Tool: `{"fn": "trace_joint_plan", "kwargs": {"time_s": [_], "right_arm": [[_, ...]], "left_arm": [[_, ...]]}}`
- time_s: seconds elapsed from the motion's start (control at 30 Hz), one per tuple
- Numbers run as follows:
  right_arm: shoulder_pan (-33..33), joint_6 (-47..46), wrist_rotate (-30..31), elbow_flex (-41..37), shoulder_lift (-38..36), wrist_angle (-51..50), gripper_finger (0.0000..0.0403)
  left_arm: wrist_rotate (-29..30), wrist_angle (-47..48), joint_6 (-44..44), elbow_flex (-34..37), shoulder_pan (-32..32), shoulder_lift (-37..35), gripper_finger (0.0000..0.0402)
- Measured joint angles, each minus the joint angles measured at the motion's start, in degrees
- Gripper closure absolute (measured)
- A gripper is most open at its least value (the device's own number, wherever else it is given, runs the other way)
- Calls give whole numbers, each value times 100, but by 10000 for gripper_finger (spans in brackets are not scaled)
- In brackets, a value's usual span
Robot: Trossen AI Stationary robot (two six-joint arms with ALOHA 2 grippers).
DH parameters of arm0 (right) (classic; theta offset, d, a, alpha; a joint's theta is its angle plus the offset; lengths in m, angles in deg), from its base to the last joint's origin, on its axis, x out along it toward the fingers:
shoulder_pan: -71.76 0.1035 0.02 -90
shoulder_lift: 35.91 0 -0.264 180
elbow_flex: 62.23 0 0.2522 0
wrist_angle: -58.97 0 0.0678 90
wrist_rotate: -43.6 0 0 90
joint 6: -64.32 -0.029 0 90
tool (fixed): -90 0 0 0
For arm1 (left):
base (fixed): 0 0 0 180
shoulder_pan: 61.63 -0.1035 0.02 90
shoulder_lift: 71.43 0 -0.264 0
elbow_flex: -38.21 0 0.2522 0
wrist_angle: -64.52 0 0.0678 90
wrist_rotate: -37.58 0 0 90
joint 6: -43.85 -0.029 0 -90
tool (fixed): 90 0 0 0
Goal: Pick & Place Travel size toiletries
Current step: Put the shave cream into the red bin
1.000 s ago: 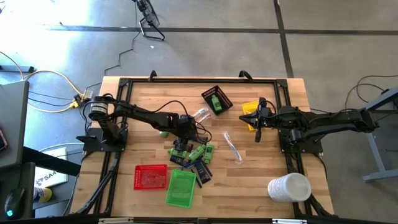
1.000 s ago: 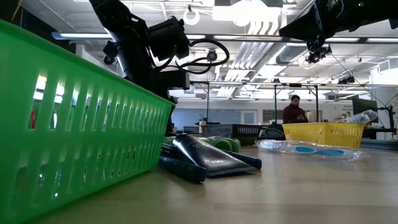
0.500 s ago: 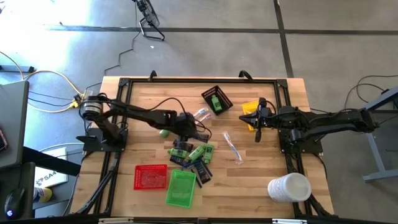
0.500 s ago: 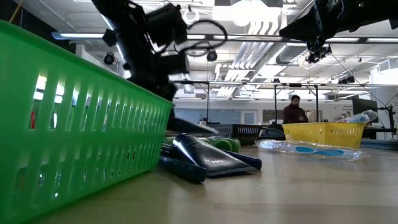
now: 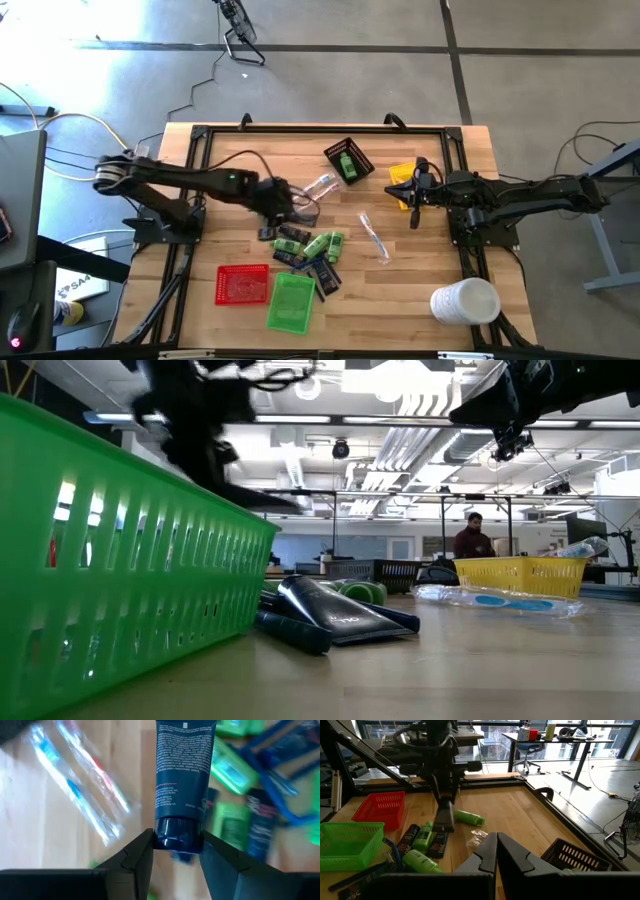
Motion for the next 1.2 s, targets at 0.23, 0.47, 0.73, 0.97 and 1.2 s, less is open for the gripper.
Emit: {"fn": "trace_joint_plan", "kwargs": {"time_s": [0.23,0.47,0.73,0.97,1.2], "right_arm": [[0,9,0,-4,1,23,399],[0,-2,-3,-4,-1,53,399],[-2,-7,-1,-4,1,157,399],[-2,-9,2,-4,1,183,399],[-1,-9,20,-4,1,207,399]], "left_arm": [[-7,611,912,2,907,-662,264],[36,1169,2156,22,1899,-787,264],[85,1429,3678,33,3157,-734,264],[340,1536,5257,33,4240,-735,264],[688,1558,6345,33,4869,-736,264]]}}
